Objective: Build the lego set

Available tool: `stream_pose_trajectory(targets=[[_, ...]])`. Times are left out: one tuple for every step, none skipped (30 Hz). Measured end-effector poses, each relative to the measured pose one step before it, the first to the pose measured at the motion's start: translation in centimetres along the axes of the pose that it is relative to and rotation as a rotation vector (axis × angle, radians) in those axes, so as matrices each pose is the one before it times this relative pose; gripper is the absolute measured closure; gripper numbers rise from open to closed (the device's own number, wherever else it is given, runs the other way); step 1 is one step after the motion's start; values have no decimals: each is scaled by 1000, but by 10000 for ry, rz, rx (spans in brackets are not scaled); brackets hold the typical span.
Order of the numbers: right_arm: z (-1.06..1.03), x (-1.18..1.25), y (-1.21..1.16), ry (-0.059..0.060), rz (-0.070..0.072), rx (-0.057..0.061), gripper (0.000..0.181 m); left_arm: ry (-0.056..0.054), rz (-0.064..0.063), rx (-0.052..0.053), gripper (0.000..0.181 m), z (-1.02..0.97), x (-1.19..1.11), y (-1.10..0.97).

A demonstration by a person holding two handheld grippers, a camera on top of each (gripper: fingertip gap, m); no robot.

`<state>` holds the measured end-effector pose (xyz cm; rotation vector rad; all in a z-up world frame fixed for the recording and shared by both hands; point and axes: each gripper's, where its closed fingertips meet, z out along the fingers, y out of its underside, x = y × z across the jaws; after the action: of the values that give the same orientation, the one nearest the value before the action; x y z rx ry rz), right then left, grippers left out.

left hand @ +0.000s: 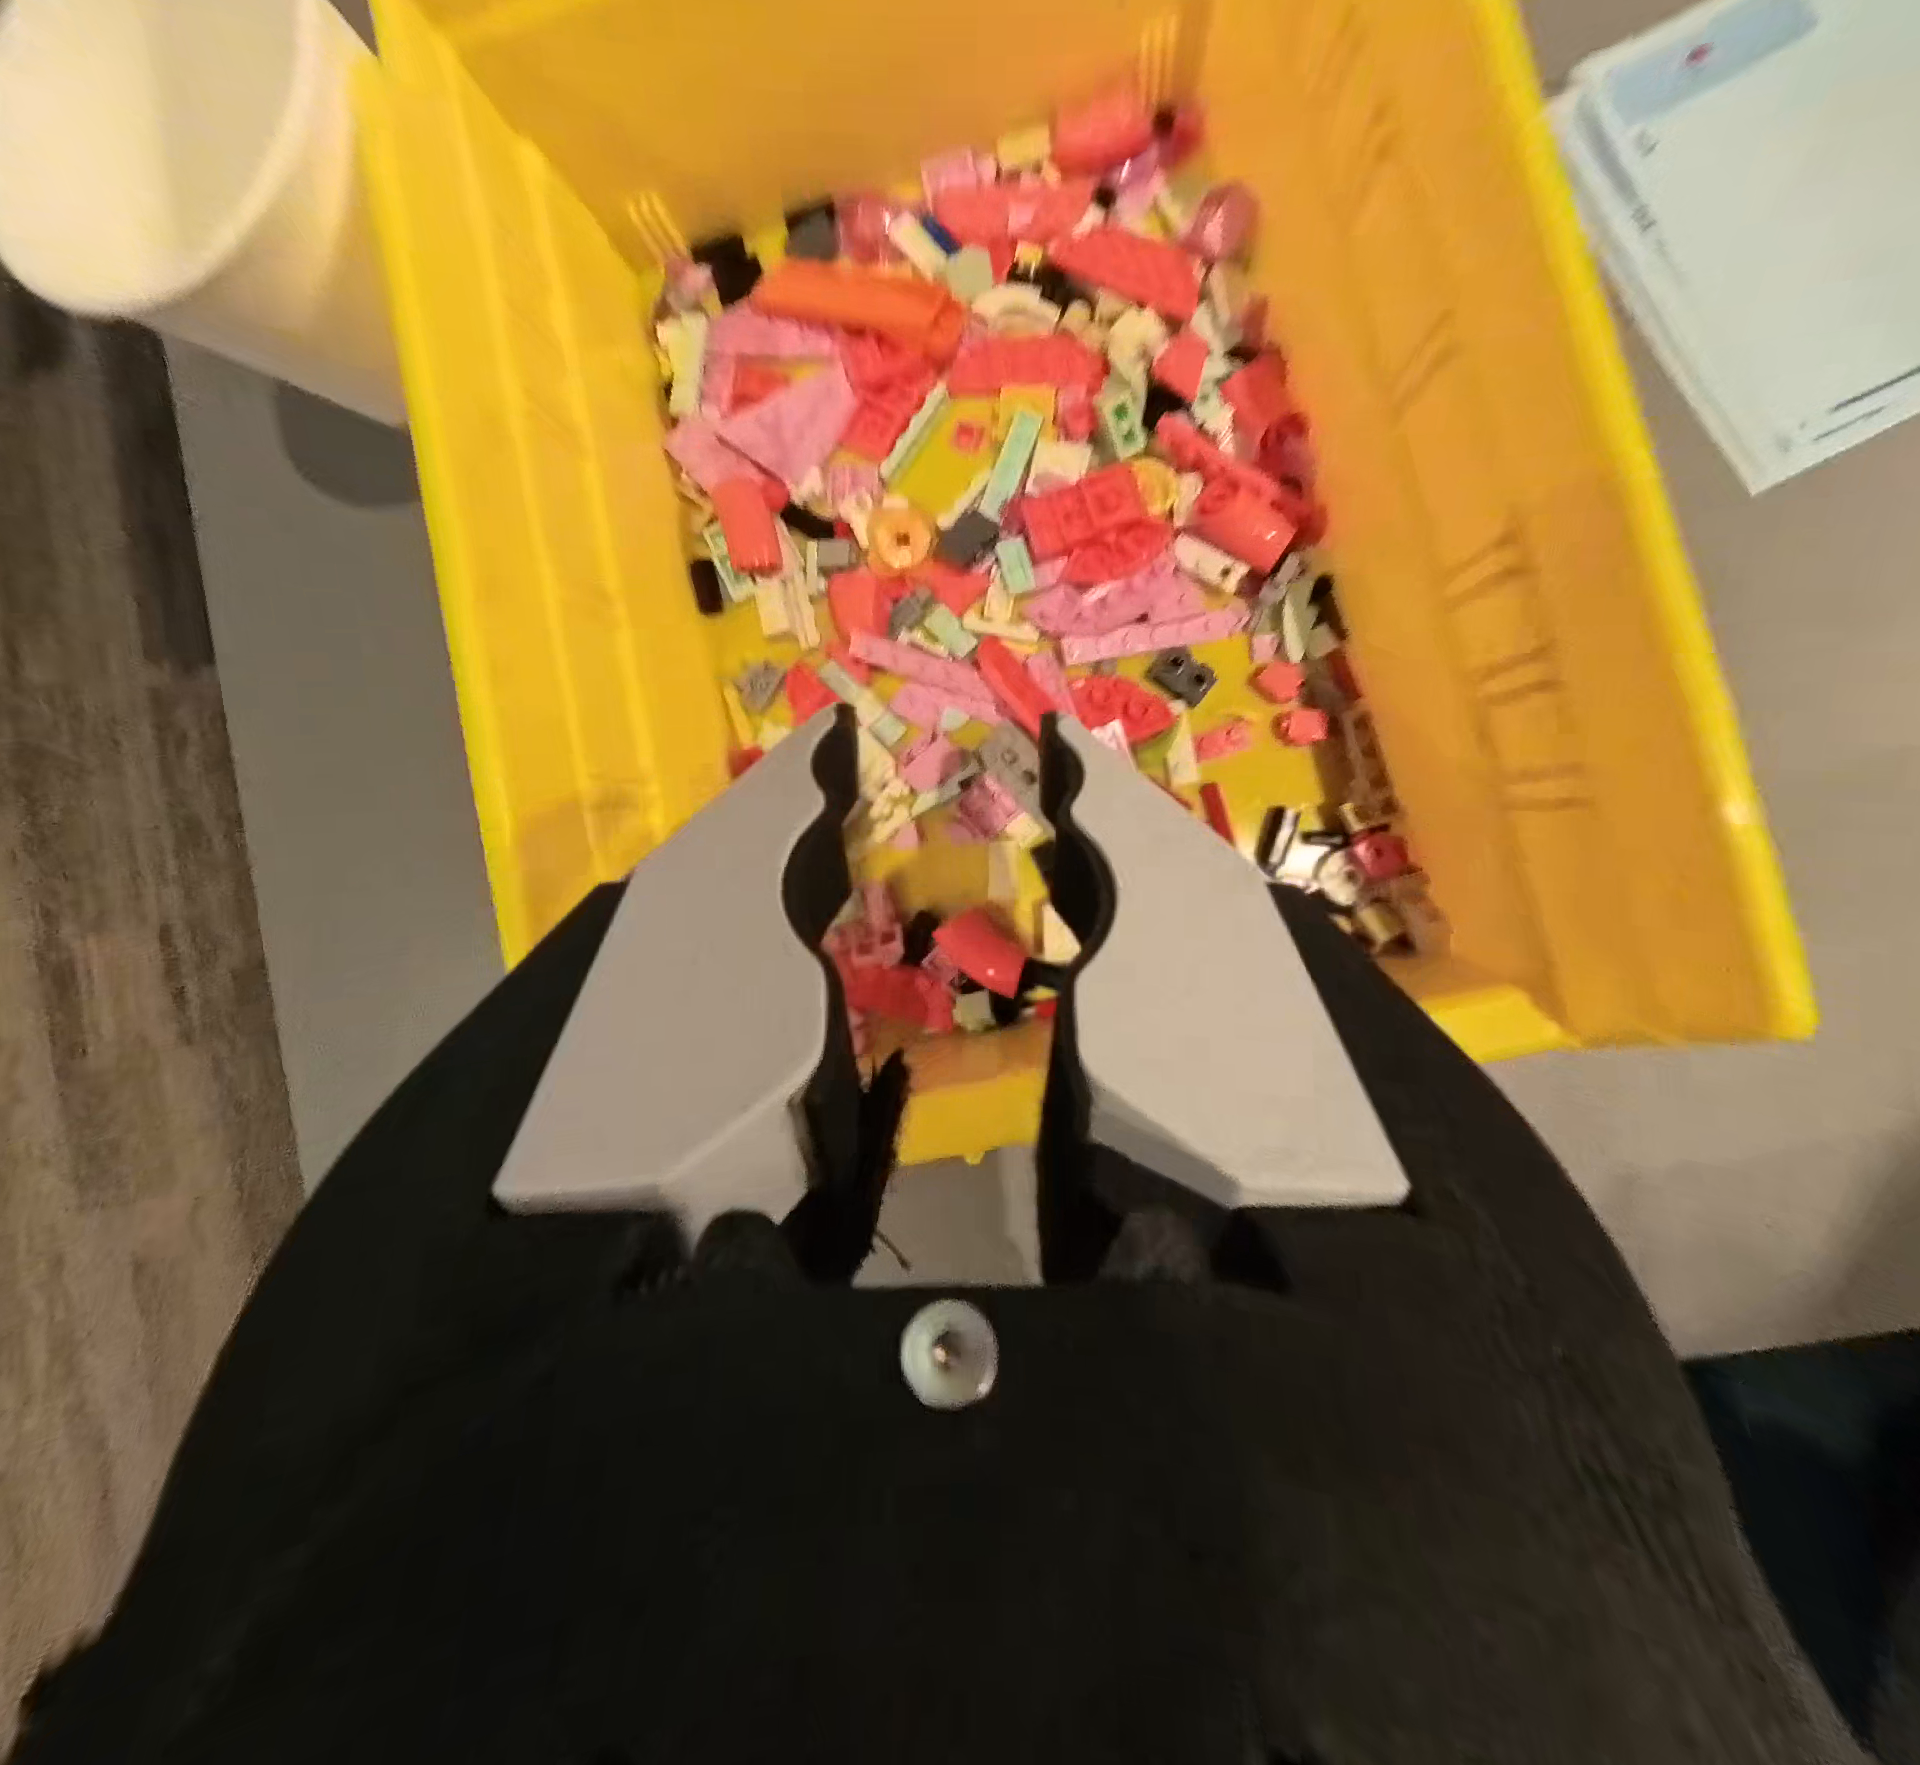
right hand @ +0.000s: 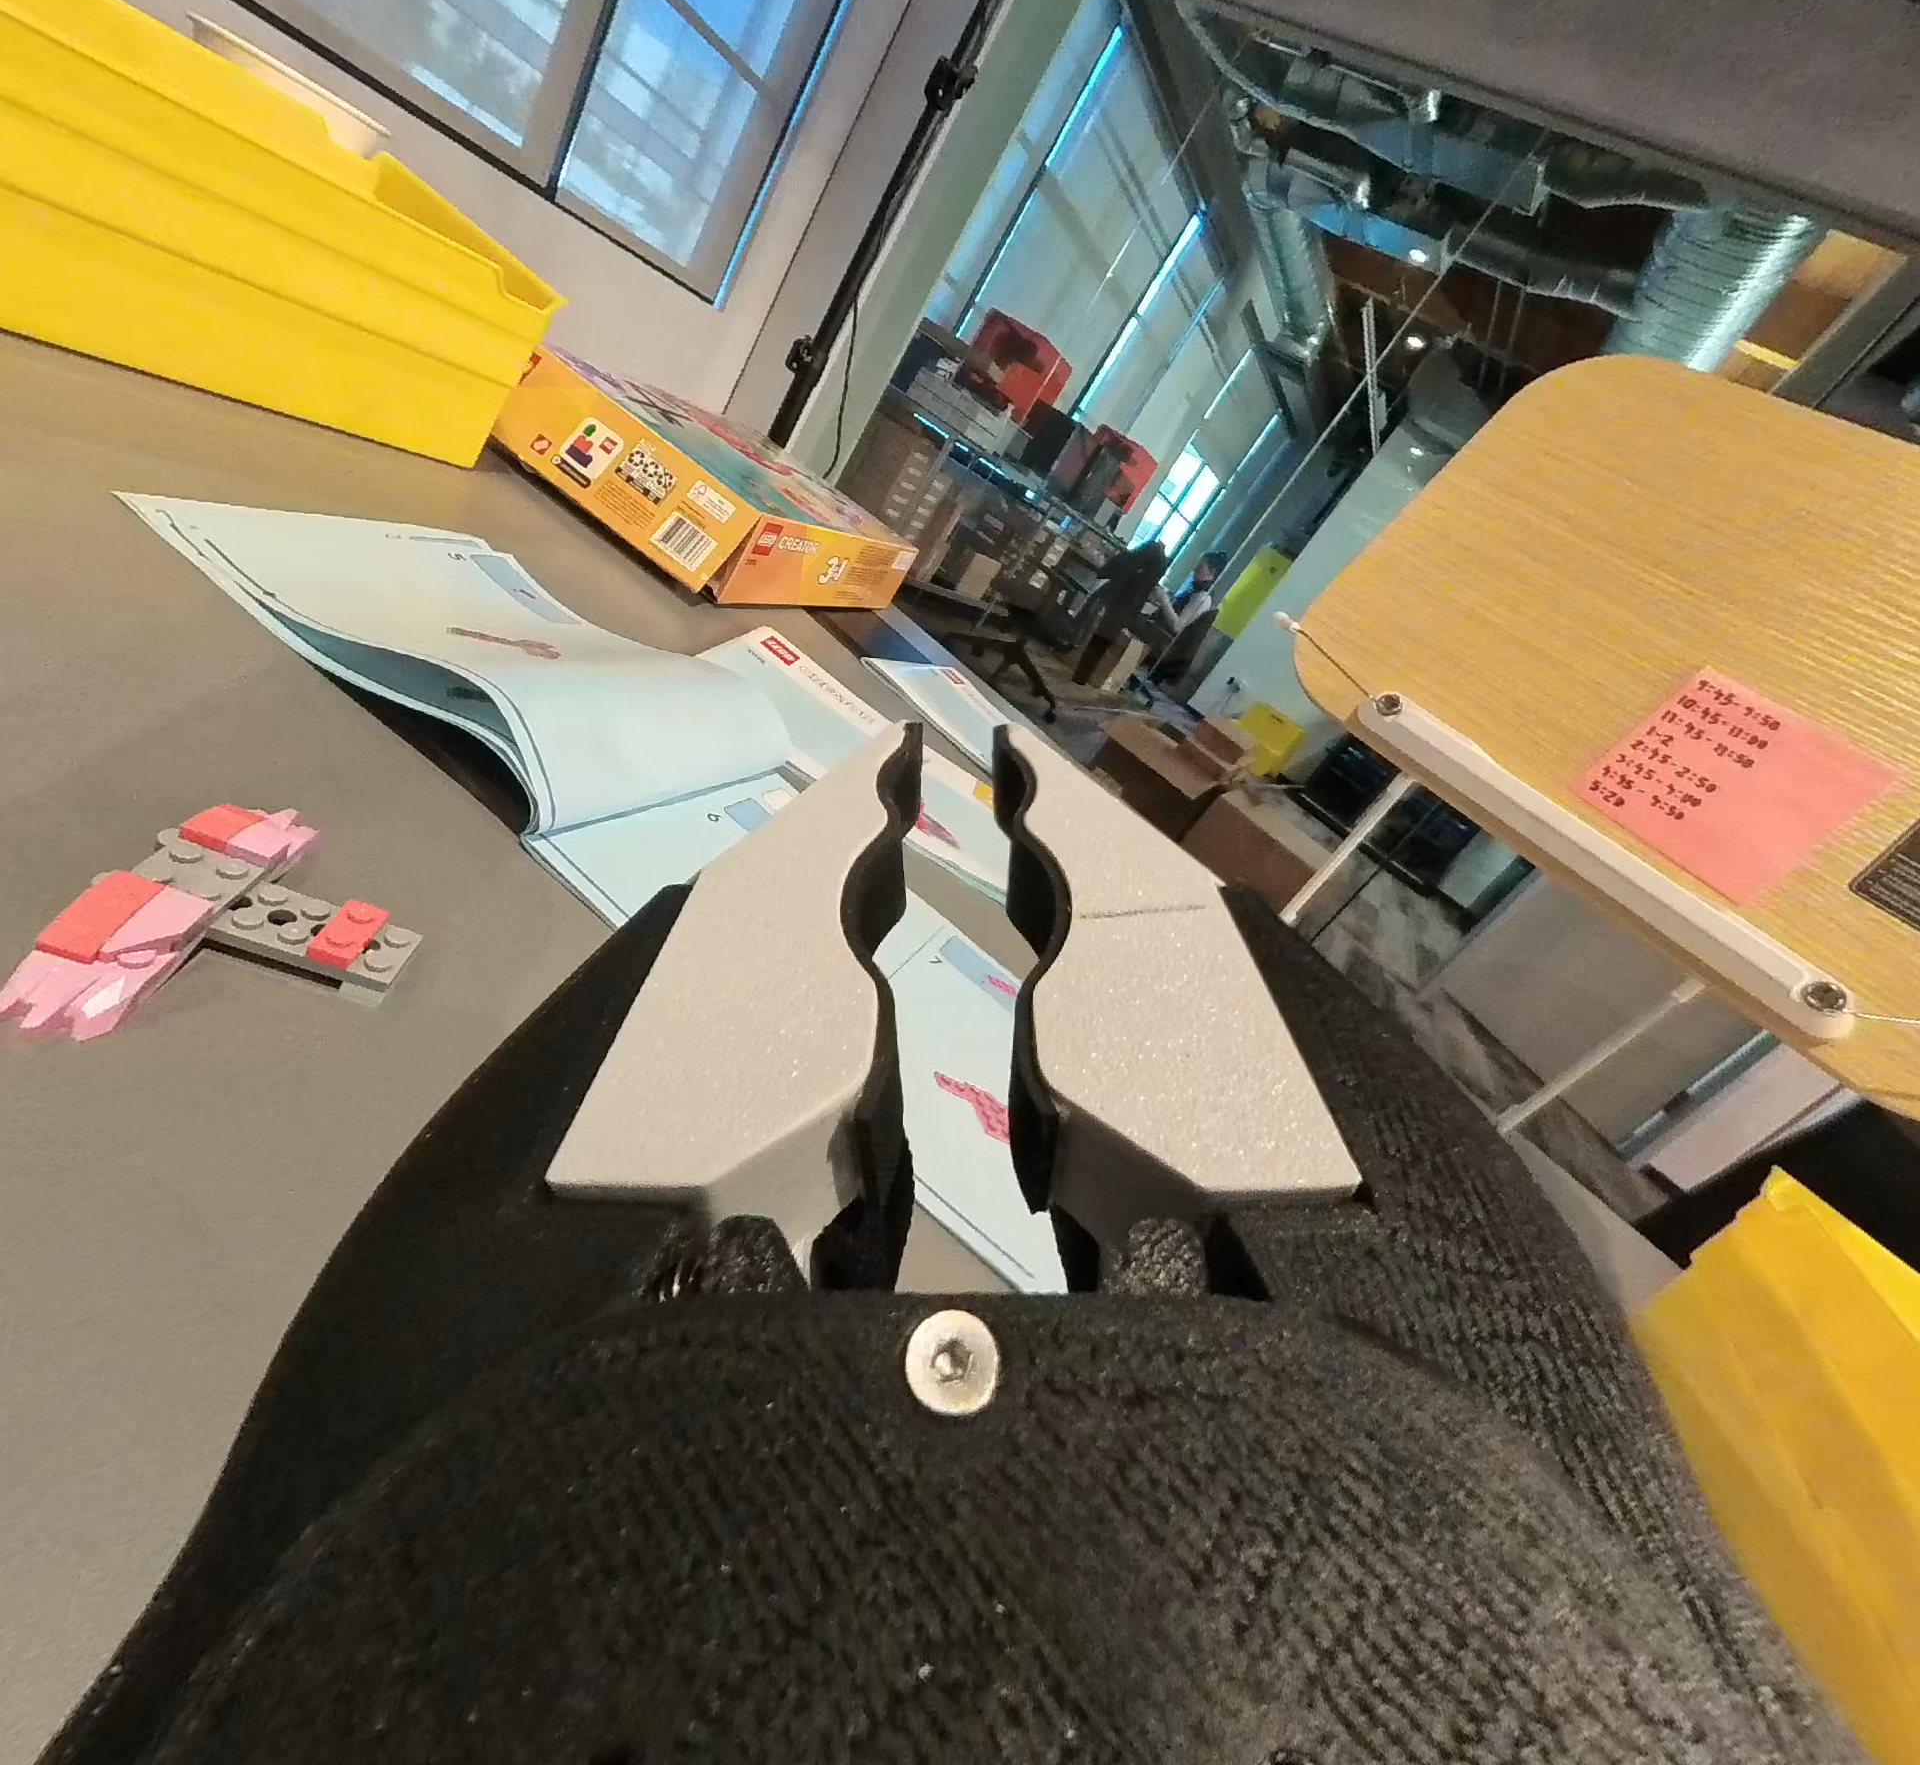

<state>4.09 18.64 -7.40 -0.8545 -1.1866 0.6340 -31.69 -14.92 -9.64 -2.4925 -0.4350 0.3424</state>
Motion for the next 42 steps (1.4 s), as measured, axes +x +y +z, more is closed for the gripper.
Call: stream_pose_trajectory(targets=[[9, -12, 16, -15, 41, -2, 169, -43, 27, -395, 147, 479, -297, 356], [24, -29, 21, -18, 33, -4, 170, -33, 68, -241, 146, 385, -238, 105], [16, -52, 15, -29, 21, -7, 170, 18, 79, -29, 146, 276, -115, -230], [11, -57, 22, -28, 10, -10, 171, 102, 30, 161, 148, 182, 14, -553], [20, -38, 13, -13, -2, -8, 171, 216, -46, 211, 149, 174, 154, -704], [16, -40, 18, -11, -14, -9, 171, 272, -112, 206, 150, 219, 197, -783], [23, -44, 22, -14, -18, -12, 171, 207, -139, 187, 151, 320, 82, -834], [17, -22, 15, -1, -19, -7, 172, 116, -64, 88, 152, 477, -54, -772], [14, -7, 7, 2, -13, -3, 172, -65, 46, -87, 152, 706, -314, -597], [16, -16, 23, -10, 0, -7, 173, -134, 163, -311, 153, 935, -400, -340], [7, 20, 18, 2, 3, -12, 173, -52, 240, -455, 154, 1090, -248, -182], [-8, 45, 11, 16, 2, -6, 173, -18, 197, -467, 155, 1143, -200, -214], [-16, 44, 18, 8, 3, -7, 173, 39, 86, -473, 155, 1104, -129, -224], [-32, 53, 31, 12, 2, -16, 174, 104, -1, -449, 155, 987, -47, -259], [-24, 59, 24, 19, -9, -15, 174, 65, -82, -391, 154, 852, -127, -317], [-7, 49, 34, 14, -19, -17, 174, 64, -102, -305, 153, 699, -121, -403], [2, 29, 65, 11, -20, -27, 174, 19, -93, -171, 153, 523, -177, -497], [13, 1, 88, -2, -20, -38, 174, -76, -77, -153, 153, 392, -304, -437], [27, -12, 95, -4, -6, -33, 174, -123, -83, -195, 152, 312, -361, -259], [40, -25, 57, -15, 6, -19, 174, -161, -83, -162, 150, 239, -407, -231], [31, -49, 56, -31, 13, -18, 174, -173, -85, -68, 148, 174, -392, -260], [55, -54, 65, -29, 12, -25, 174, -119, -138, -55, 142, 155, -271, -177], [49, -45, 73, -21, -2, -28, 174, 54, -148, -178, 137, 174, -5, 91], [35, -29, 56, -12, -19, -30, 174, 265, -148, -311, 136, 207, 346, 375], [33, -39, 46, -8, -28, -25, 174, 387, -143, -354, 135, 229, 554, 508], [26, -45, 34, -16, -25, -22, 174, 330, -88, -287, 135, 210, 485, 473], [16, -59, 33, -16, -20, -19, 174, 172, -17, -199, 137, 154, 262, 371], [12, -40, 8, -13, -23, -13, 174, 6, 55, -20, 141, 70, 38, 137], [13, -42, 13, -11, -23, -10, 174, -48, 81, 84, 143, -17, -39, -25], [16, -31, 1, -7, -22, -8, 174, 11, 38, 39, 144, -29, 40, 47], [18, -45, 39, -13, -21, -19, 174, 141, -11, -36, 146, -21, 211, 142], [30, -27, 71, -7, -20, -36, 174, 244, -21, -45, 148, 2, 366, 148], [23, -25, 57, -2, -21, -29, 174, 244, -45, -74, 151, 41, 360, 190], [14, -12, 40, -6, -20, -18, 174, 157, -41, -113, 152, 79, 239, 233], [8, -12, 25, 2, -12, -11, 174, 52, 12, -100, 153, 103, 96, 213], [6, 2, 7, 1, -3, -6, 174, -56, 32, -26, 154, 110, -50, 87], [7, -3, 15, -4, 4, -7, 175, -83, 30, -16, 156, 95, -97, 77], [3, -2, 22, -4, 2, -13, 175, -76, 20, -5, 157, 84, -74, 50], [10, -1, 35, 0, -2, -16, 175, -68, 24, 52, 157, 56, -48, -43], [14, -7, 27, -4, -1, -11, 175, -53, 18, 81, 158, 26, -21, -90], [20, -20, 32, -10, 1, -15, 175, -47, 15, 38, 158, 17, -7, -37], [17, -10, 39, -6, -5, -20, 175, -86, 50, 0, 159, 21, -62, 9]])
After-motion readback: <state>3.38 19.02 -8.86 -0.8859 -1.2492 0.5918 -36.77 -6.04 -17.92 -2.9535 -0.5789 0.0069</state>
